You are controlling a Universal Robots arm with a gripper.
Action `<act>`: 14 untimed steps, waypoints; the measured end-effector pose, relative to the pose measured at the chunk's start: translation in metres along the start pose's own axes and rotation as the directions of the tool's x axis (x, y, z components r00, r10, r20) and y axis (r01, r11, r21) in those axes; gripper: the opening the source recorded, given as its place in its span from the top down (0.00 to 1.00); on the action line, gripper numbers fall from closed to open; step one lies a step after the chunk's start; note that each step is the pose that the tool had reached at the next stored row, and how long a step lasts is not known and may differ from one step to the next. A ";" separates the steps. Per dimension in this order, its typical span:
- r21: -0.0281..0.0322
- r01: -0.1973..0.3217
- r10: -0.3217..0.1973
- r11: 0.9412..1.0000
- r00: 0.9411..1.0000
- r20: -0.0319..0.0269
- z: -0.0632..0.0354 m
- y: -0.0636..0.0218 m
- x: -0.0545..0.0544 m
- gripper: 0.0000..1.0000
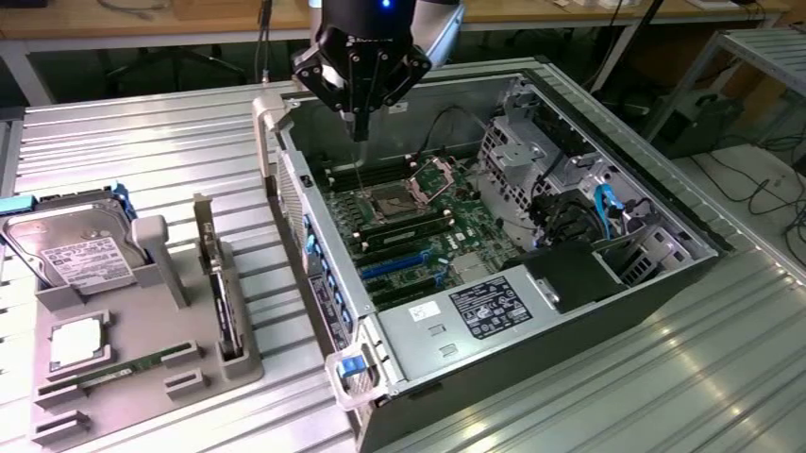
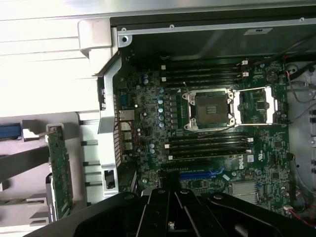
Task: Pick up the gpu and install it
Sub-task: 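Reach for the gpu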
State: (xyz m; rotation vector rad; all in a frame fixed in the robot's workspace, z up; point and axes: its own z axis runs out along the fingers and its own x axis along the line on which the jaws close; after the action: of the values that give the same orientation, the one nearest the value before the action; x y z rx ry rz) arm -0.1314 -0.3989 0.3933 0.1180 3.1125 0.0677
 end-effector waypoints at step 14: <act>0.000 0.000 0.000 1.000 1.000 0.000 -0.0002 -0.0006 0.008 0.89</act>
State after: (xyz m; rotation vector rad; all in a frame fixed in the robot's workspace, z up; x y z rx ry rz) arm -0.1396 -0.3989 0.3933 0.1180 3.1128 0.0677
